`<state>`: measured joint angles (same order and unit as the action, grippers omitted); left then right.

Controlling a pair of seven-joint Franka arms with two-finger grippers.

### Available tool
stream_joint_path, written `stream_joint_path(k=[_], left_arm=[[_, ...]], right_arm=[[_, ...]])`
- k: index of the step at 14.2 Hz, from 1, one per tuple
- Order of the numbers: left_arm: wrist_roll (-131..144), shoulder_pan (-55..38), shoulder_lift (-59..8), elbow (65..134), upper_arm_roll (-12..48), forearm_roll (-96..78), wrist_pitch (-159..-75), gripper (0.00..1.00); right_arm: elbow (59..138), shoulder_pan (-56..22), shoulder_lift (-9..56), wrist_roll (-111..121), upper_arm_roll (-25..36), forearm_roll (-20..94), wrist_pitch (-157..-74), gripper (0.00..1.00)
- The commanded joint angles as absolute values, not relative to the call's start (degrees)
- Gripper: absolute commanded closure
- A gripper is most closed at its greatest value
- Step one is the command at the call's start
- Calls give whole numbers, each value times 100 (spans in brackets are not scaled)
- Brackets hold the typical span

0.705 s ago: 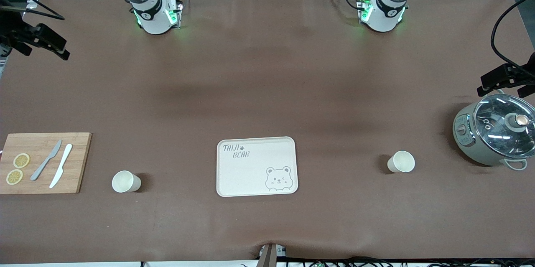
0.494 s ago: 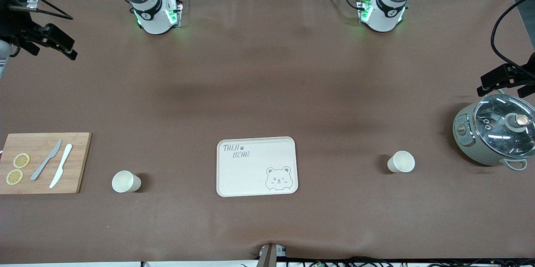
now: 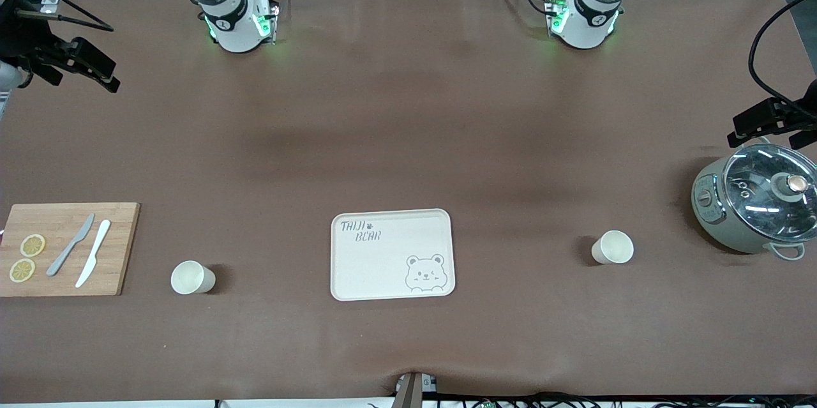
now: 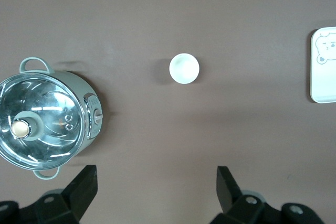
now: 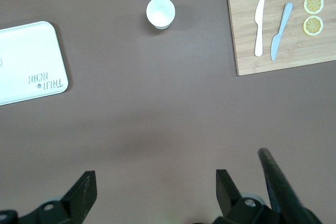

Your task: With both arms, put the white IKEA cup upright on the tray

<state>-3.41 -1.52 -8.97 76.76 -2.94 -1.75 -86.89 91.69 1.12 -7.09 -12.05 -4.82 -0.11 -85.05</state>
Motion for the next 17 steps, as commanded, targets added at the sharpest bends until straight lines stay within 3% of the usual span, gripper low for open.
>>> stream_joint_path(k=[1, 6, 12, 17], left_arm=[[-369, -167, -1001, 7708, -255, 0, -8640, 0], [-299, -237, -1510, 7699, -255, 0, -8744, 0], [-439, -176, -2424, 7699, -246, -35, -9693, 0], [-615, -202, -3162, 7708, -237, -53, -10501, 0]], right_arm=[[9299, 105, -747, -1301, -483, 0, -8622, 0], [9290, 105, -573, -1248, -483, -9, -8929, 0], [8387, 342, 1007, -643, -431, -88, -9360, 0], [8297, 720, 1923, 0, -431, -53, -10449, 0]])
